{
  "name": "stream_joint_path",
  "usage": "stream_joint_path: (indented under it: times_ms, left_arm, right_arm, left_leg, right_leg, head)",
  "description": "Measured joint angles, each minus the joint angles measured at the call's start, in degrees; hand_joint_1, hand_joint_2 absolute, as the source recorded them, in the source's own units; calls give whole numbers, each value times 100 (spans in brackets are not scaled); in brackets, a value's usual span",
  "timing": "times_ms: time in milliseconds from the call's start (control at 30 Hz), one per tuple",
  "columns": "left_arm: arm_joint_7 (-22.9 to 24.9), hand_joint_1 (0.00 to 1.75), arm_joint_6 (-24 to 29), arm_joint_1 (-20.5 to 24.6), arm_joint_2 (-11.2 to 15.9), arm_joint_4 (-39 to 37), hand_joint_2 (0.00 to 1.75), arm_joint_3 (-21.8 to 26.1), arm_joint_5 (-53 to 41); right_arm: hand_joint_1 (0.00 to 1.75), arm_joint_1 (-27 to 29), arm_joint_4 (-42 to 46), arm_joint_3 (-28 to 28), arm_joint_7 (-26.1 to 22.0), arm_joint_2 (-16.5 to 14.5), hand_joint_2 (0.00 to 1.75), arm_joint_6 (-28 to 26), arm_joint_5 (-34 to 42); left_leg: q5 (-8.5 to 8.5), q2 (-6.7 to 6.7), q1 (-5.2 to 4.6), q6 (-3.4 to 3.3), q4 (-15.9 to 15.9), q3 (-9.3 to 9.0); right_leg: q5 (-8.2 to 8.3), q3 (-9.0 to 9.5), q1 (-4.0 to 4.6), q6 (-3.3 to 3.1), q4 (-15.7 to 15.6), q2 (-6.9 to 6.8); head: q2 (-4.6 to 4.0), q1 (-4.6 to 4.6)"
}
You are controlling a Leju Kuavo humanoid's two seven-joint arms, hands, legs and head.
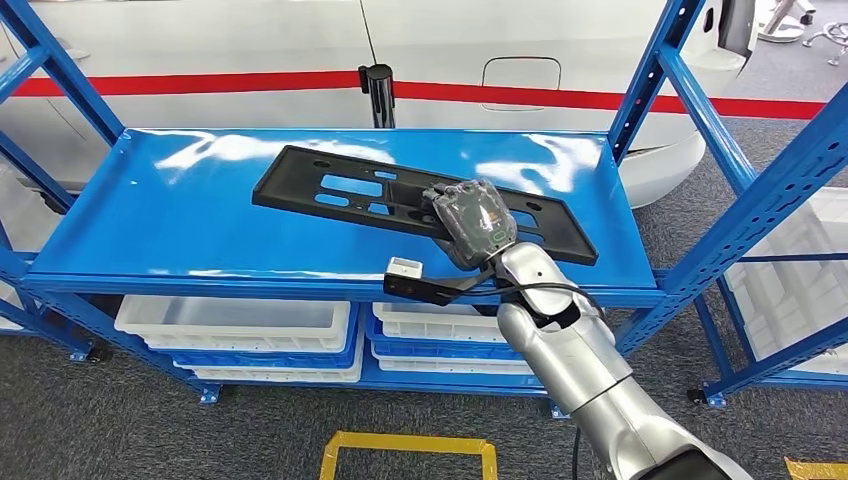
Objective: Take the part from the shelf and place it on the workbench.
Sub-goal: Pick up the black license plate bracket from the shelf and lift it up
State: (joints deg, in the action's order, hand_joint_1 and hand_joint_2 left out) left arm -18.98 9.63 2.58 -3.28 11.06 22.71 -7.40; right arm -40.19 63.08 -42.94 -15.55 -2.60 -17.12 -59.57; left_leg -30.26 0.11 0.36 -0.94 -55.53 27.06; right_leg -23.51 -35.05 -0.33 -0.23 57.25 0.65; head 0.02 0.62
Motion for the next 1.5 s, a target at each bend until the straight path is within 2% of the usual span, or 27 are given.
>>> stream_joint_path:
  times_ms: [100, 200, 267, 333, 367, 400, 433, 467, 533, 600, 700, 733, 767, 833, 867, 900, 933, 1000, 1033, 1100, 1167, 1233, 1267, 1333, 1400, 1433, 1500]
  left_arm:
    - [16, 0, -71, 2, 0, 0, 175, -74, -125]
    - [36, 0, -149, 14, -10, 0, 175, -113, -194]
    - [42, 0, -170, 23, -21, 0, 175, -128, -206]
    - [43, 0, -175, 25, -24, 0, 175, -152, -206]
    - [43, 0, -175, 23, -26, 0, 175, -168, -206]
    - [44, 0, -176, 19, -26, 0, 175, -181, -206]
    - [45, 0, -176, 14, -27, 0, 175, -193, -206]
    - [45, 0, -177, 11, -29, 0, 175, -201, -206]
    - [49, 0, -177, 15, -22, 0, 175, -209, -209]
    - [54, 0, -177, 24, -14, 0, 175, -212, -211]
    - [88, 0, -198, 31, -16, 0, 175, -215, -213]
    - [151, 0, -226, 34, -16, 0, 175, -216, -219]
    - [260, 0, -266, 36, -17, -1, 175, -218, -235]
    - [628, 0, -364, 38, -17, -2, 175, -232, -288]
    - [856, 0, -401, 34, -17, -4, 175, -240, -318]
    - [1067, 0, -434, 30, -17, -5, 175, -249, -346]
    - [1246, 0, -453, 31, -17, -6, 175, -256, -374]
    - [1449, 0, -473, 37, -9, -7, 175, -272, -424]
    - [1494, 0, -480, 38, 1, -8, 175, -285, -443]
    - [1509, 0, -493, 26, 16, -10, 175, -314, -481]
    - [1486, 0, -514, 18, 13, -12, 175, -345, -528]
    - [1436, 0, -554, 21, 4, -12, 175, -370, -570]
    - [1401, 0, -573, 23, -2, -12, 175, -379, -586]
    - [1346, 0, -593, 26, -10, -11, 175, -394, -598]
    - [1327, 0, -593, 23, -19, -13, 175, -401, -602]
    - [1325, 0, -592, 21, -22, -13, 175, -404, -604]
    - [1325, 0, -584, 18, -27, -13, 175, -417, -618]
  right_arm:
    - [175, 53, -39, -4, 25, -1, 175, 0, -68]
    - [175, 63, -54, 1, 44, -3, 175, -1, -88]
    - [175, 63, -59, 5, 49, 10, 175, -1, -93]
    - [175, 84, -75, 4, 49, 31, 175, -1, -96]
    - [175, 108, -88, 4, 49, 43, 175, -1, -98]
    - [175, 129, -101, 3, 50, 54, 175, -1, -99]
    - [175, 146, -112, 3, 50, 63, 175, -1, -100]
    - [175, 155, -117, 3, 51, 69, 175, -1, -101]
    - [175, 151, -129, 0, 50, 76, 175, -1, -102]
    - [175, 152, -144, -8, 50, 80, 175, -1, -106]
    - [175, 162, -152, -15, 58, 78, 175, -1, -110]
    - [175, 155, -152, -15, 61, 75, 175, -1, -109]
    - [175, 148, -152, -14, 61, 73, 175, -1, -106]
    - [175, 145, -155, -16, 62, 72, 175, 1, -101]
    - [175, 152, -161, -19, 62, 73, 175, 3, -99]
    - [175, 159, -167, -22, 62, 74, 175, 4, -98]
    - [175, 163, -173, -25, 62, 74, 175, 7, -94]
    - [175, 157, -178, -28, 62, 67, 175, 11, -85]
    - [175, 144, -178, -29, 62, 62, 175, 14, -80]
    - [175, 121, -184, -30, 73, 52, 175, 20, -72]
    - [175, 107, -190, -31, 99, 44, 175, 26, -69]
    - [175, 91, -192, -29, 120, 46, 175, 34, -74]
    - [175, 78, -192, -28, 125, 54, 175, 42, -78]
    - [175, 64, -195, -28, 130, 72, 175, 66, -83]
    - [175, 87, -203, -29, 130, 91, 175, 87, -85]
    - [175, 98, -208, -30, 130, 100, 175, 95, -85]
    - [175, 99, -213, -30, 130, 111, 175, 97, -87]
  left_leg:
    - [1, 0, -21, -43, -14, 13]
    - [110, 21, 10, -144, 140, -50]
    - [181, 42, 62, -191, 247, -112]
    - [174, 41, 72, -189, 256, -123]
    - [158, 36, 80, -172, 255, -136]
    - [133, 29, 93, -146, 253, -159]
    - [97, 20, 113, -110, 250, -201]
    - [48, 12, 137, -66, 246, -256]
    - [-63, 6, 148, 41, 231, -307]
    - [-143, 3, 130, 129, 191, -303]
    - [-257, 0, 160, 201, 81, -279]
    - [-367, 2, 172, 219, -99, -192]
    - [-515, 3, 178, 231, -386, -44]
    - [-832, 2, 167, 229, -1222, 451]
    - [-893, 1, 154, 208, -1550, 684]
    - [-840, 1, 132, 167, -1710, 847]
    - [-663, -2, 99, 104, -1642, 894]
    - [-161, -23, -2, -103, -1014, 704]
    - [7, -29, -48, -216, -697, 573]
    - [126, -37, -137, -355, -352, 428]
    - [183, -29, -177, -378, -246, 410]
    - [305, 1, -142, -380, -108, 373]
    - [372, 17, -113, -371, -47, 371]
    - [460, 31, -91, -353, -25, 433]
    - [522, 38, -77, -307, -34, 523]
    - [551, 39, -62, -280, -42, 566]
    - [591, 40, -26, -224, -79, 640]
  right_leg:
    - [17, 2, -22, 29, -14, 0]
    - [7, -35, 5, 84, 16, -3]
    - [-178, -280, 20, 75, 479, -12]
    - [-428, -686, -14, 82, 1261, -15]
    - [-477, -845, -42, 115, 1531, -17]
    - [-434, -907, -70, 171, 1595, -21]
    - [-290, -839, -100, 250, 1409, -31]
    - [-82, -662, -133, 336, 1016, -53]
    - [151, -251, -137, 423, 313, -94]
    - [87, -111, -124, 345, 125, -97]
    - [-6, -154, -135, 191, 170, -60]
    - [-29, -152, -136, 155, 169, -49]
    - [-47, -145, -131, 128, 166, -42]
    - [-66, -138, -85, 98, 166, -38]
    - [-71, -135, -53, 90, 167, -36]
    - [-73, -131, -17, 86, 168, -32]
    - [-74, -122, 22, 85, 167, -25]
    - [-74, -96, 83, 80, 162, -10]
    - [-68, -89, 111, 75, 156, -5]
    - [-40, -96, 88, 65, 145, -4]
    - [2, -108, 69, 90, 131, -7]
    - [-90, -191, 93, 112, 247, -15]
    - [-227, -281, 101, 109, 450, -19]
    - [-618, -527, 58, 98, 1142, -24]
    - [-841, -642, -5, 172, 1656, -27]
    - [-827, -548, -38, 242, 1611, -30]
    - [-631, -53, -110, 400, 879, -51]
  head:
    - [0, 1]
    - [0, -4]
    - [0, -28]
    - [0, -44]
    - [0, -45]
    - [0, -45]
    - [0, -46]
    - [0, -48]
    - [0, -63]
    - [0, -52]
    - [0, -3]
    - [0, 9]
    - [0, 26]
    - [0, 38]
    - [0, 40]
    - [0, 40]
    - [0, 39]
    - [0, 37]
    - [0, 14]
    - [0, -7]
    - [0, 4]
    - [0, 3]
    - [0, -9]
    - [0, -33]
    - [0, -36]
    - [0, -37]
    - [0, -38]
